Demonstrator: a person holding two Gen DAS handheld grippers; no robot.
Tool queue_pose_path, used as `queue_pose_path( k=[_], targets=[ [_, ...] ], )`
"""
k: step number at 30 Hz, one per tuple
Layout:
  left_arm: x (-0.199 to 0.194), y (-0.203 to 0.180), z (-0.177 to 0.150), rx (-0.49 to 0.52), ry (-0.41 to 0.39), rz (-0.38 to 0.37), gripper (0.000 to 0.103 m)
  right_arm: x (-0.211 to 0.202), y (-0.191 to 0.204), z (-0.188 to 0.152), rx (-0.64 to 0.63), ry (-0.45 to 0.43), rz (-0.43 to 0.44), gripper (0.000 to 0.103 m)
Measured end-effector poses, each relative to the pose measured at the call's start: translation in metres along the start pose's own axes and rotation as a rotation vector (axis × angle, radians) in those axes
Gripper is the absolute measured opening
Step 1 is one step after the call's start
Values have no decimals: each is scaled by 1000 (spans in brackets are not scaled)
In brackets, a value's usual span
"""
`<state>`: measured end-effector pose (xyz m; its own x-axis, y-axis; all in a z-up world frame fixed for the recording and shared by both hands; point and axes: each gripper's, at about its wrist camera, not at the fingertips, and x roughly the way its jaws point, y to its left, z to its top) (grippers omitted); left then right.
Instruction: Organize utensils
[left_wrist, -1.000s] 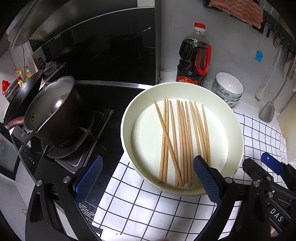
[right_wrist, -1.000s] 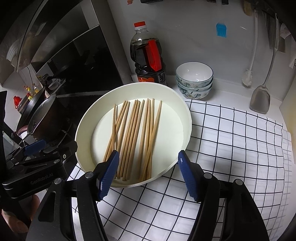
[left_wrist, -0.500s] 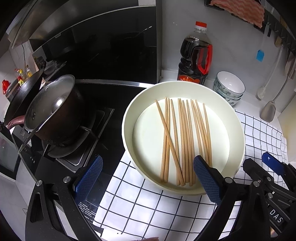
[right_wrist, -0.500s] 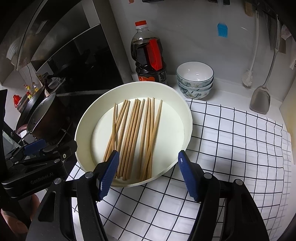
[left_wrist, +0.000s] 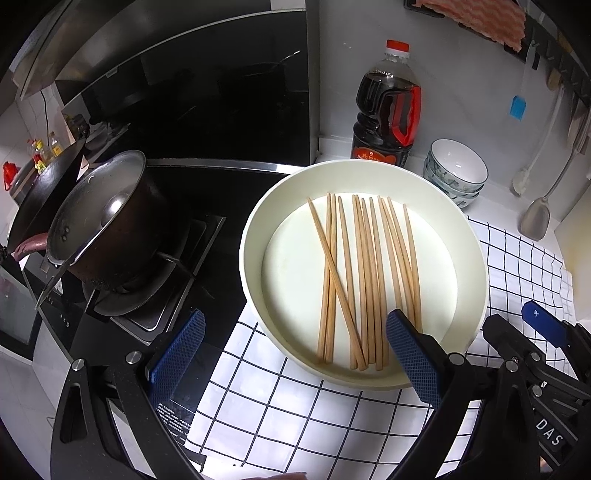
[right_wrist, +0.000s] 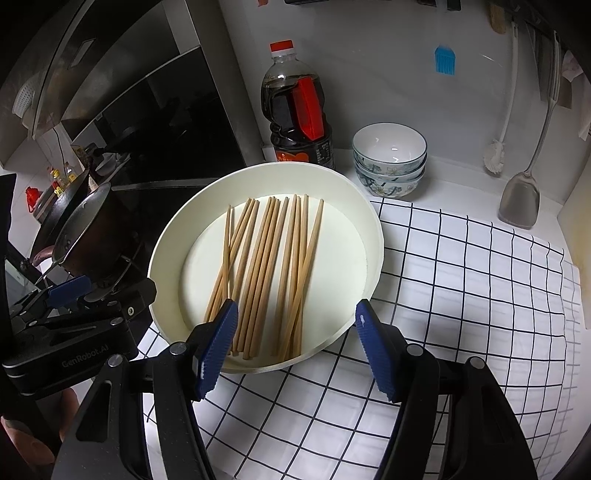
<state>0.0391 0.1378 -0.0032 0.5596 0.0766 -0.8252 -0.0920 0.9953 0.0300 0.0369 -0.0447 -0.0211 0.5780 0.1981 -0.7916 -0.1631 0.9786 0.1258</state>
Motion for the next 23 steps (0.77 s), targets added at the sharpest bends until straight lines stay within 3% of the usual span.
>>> queue_pose_path(
  k=[23],
  targets=[
    [2,3,-1,-21,16,-14,97,1,0,-2,7,1,3,63]
  ],
)
